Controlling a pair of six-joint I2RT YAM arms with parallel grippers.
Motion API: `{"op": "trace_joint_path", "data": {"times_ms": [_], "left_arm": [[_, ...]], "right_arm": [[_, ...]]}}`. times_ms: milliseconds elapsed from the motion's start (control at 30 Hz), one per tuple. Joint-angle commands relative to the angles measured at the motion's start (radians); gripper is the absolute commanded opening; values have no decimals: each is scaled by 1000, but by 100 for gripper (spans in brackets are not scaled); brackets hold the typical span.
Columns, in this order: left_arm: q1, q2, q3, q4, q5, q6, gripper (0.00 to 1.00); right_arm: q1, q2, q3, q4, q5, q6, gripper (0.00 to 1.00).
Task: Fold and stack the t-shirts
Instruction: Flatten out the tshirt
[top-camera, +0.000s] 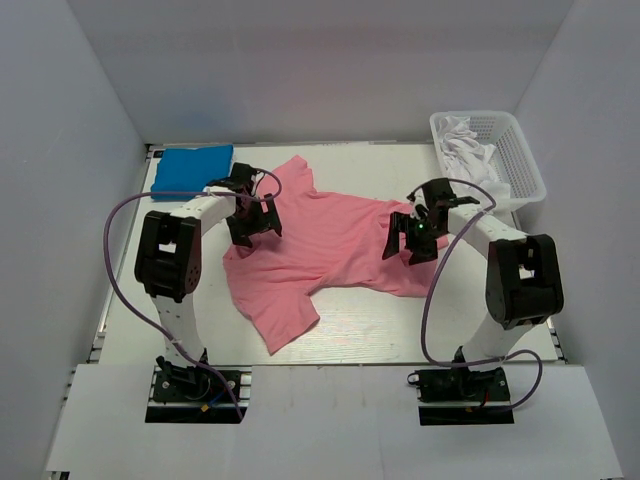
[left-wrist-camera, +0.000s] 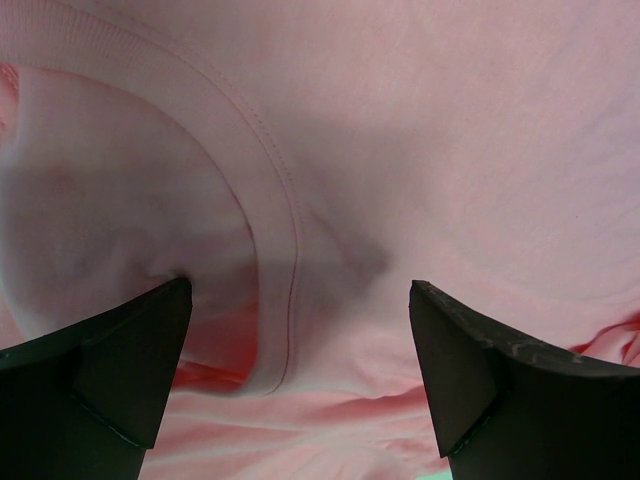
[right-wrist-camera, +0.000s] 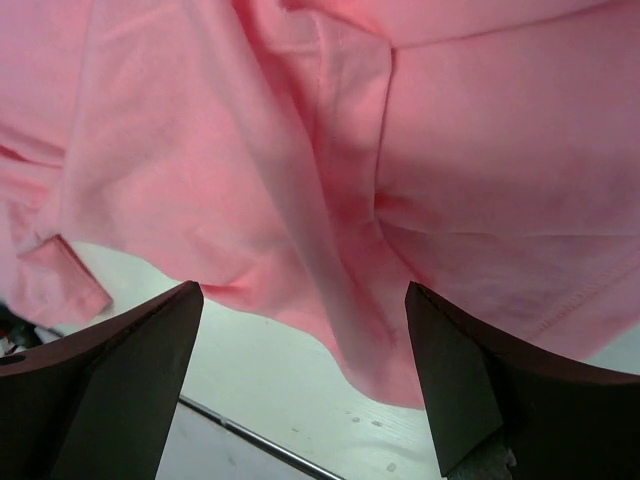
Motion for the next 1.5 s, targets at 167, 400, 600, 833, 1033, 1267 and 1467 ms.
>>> {"op": "trace_joint_path", "data": {"times_ms": [167, 400, 600, 833, 1033, 1267, 1467], "left_arm": [[3, 6, 41, -15, 19, 3, 100], [3, 6, 32, -24, 10, 3, 100], [3, 6, 32, -15, 10, -7, 100], [3, 6, 21, -6, 10, -7, 100], [3, 6, 12, -6, 10, -16, 100], [3, 6, 12, -6, 10, -16, 100], [3, -3, 3, -6, 10, -16, 100]], "right_arm": [[-77, 71, -31, 213, -302, -2, 88], [-57, 23, -64, 209, -489, 4, 88], [21, -52, -38, 169, -515, 51, 82], [199, 57, 86, -9, -183, 24, 81], [284, 25, 96, -83, 57, 13, 81], [244, -60, 15, -14, 158, 40, 82], [164, -33, -56, 110, 42, 5, 82]]}}
